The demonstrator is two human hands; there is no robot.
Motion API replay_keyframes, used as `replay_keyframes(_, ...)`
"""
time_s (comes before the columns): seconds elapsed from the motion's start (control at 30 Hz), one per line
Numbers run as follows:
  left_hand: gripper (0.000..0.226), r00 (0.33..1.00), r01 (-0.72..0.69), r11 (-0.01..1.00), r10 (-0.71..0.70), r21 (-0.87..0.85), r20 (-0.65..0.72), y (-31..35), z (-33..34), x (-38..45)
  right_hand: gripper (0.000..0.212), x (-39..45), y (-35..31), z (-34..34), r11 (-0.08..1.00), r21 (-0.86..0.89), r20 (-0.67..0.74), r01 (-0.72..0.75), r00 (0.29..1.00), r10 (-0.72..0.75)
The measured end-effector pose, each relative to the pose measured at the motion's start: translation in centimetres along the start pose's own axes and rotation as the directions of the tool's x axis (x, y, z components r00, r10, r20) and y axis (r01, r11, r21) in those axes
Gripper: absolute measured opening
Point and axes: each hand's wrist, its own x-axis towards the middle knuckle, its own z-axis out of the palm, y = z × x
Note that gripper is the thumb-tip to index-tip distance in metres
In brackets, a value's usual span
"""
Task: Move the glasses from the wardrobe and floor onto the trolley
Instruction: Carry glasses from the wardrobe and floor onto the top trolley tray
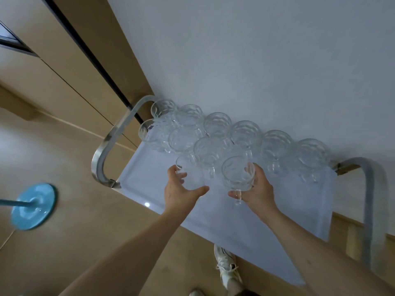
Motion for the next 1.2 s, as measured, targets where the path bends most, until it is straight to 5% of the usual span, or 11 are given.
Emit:
replay_keyframes(0.4,0.089,1.000,-0.009,1.000,0.009,0.004,-0.030,-0.1,1.4,1.3,0.100,1.9,1.0,1.3,0.993,0.105,-0.081,0.053,0.996,-0.045)
replay_keyframes(0.9,0.088,0.999,-0.037,0.999,0.036,0.021,0.021,-0.9,0.7,2.6,0.102,3.2,1.2,1.2,0.991,-0.120,-0.173,0.060,0.982,-0.080)
replay_keyframes(1.2,0.088,0.982,-0.118,0.993,0.120,-0.019,0.149,-2.1,-0.8,3.7,0.063,1.3,1.9,0.4,0.952,-0.306,-0.204,0.018,0.975,-0.084)
